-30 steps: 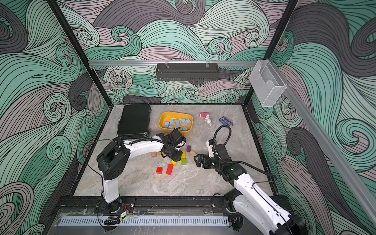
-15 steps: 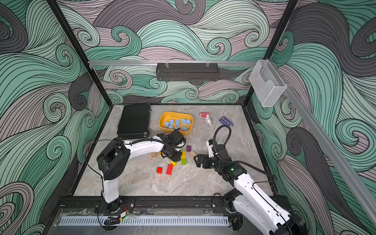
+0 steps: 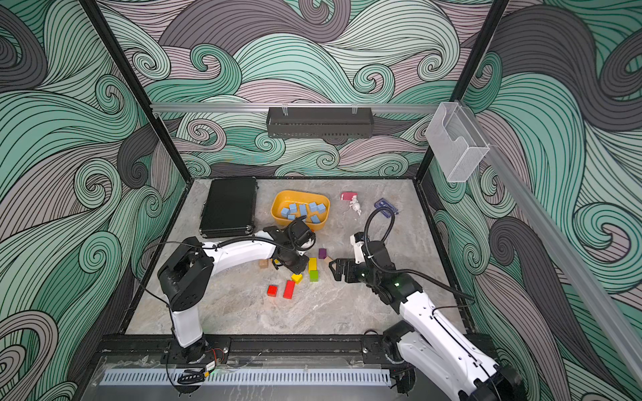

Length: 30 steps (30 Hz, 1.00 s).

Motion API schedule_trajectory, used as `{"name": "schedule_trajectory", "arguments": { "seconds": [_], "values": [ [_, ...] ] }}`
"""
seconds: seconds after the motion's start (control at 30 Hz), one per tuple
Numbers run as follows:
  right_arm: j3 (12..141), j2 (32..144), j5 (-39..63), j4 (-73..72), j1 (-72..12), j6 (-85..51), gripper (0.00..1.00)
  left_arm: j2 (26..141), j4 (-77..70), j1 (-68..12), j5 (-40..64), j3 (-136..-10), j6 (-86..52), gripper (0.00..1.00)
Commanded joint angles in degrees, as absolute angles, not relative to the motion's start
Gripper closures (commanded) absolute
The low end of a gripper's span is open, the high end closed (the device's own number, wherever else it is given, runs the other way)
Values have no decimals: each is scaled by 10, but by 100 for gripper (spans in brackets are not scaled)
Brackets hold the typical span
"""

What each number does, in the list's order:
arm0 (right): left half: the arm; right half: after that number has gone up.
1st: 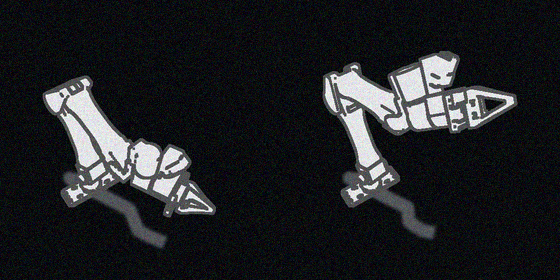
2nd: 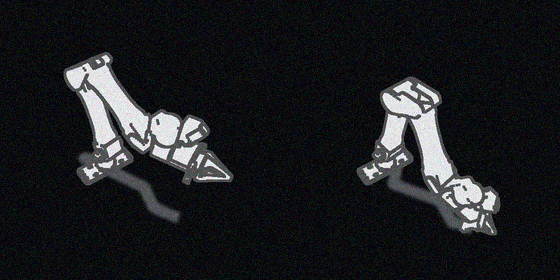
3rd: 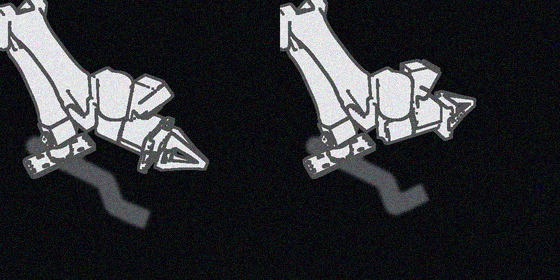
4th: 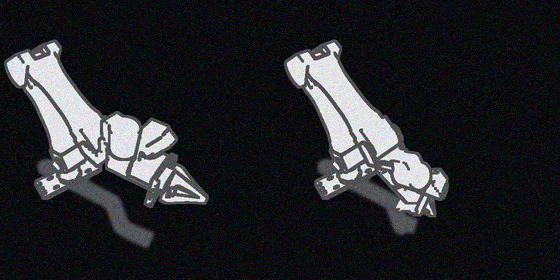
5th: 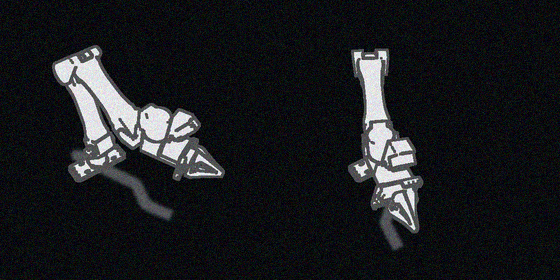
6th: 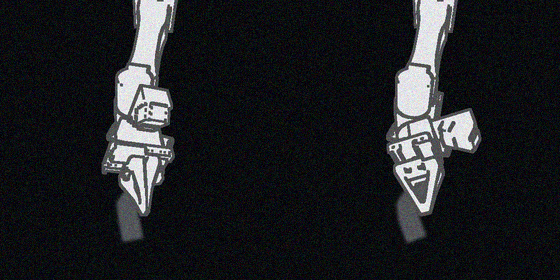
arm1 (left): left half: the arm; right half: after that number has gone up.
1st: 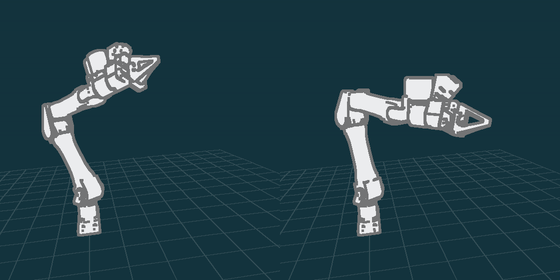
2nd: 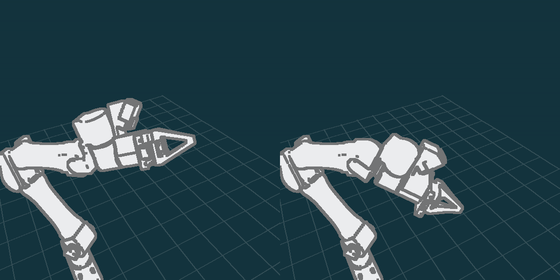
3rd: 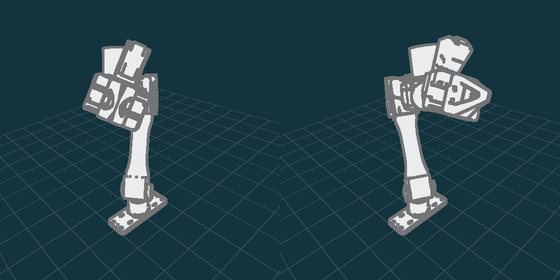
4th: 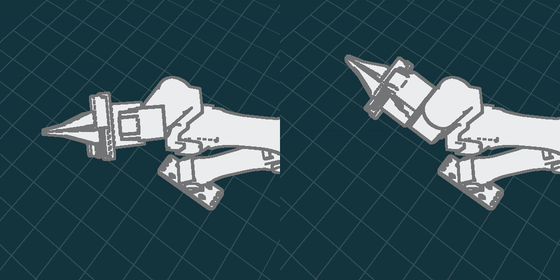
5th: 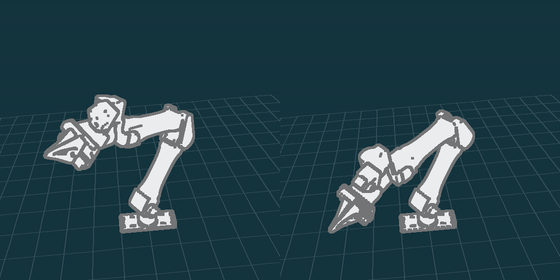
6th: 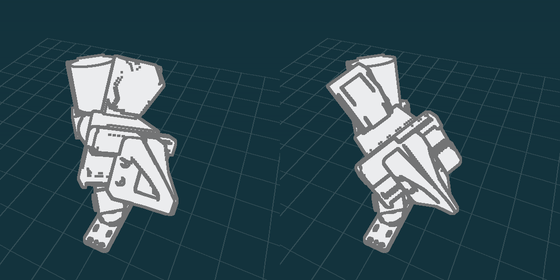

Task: Pick out the blue building blocks
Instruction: Pick up the building block from the center of the board, then place the building block in the storage box.

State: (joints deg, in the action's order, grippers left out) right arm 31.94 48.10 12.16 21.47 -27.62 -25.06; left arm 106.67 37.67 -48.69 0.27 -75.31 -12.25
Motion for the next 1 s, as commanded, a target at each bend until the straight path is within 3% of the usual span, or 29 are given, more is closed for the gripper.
{"name": "schedule_trajectory", "arguments": {
  "seconds": [0.0, 0.43, 0.97],
  "values": [
    [350, 489, 128, 228, -272, -237, 1, 1033, 399, -489, -29, -782, -121, 100],
    [445, 548, 133, 248, -262, -225, 1, 1019, 411, -451, -87, -899, -64, 100],
    [579, 698, 180, 251, -204, -204, 1, 1089, 328, -361, -48, -992, -32, 100]
  ]
}}
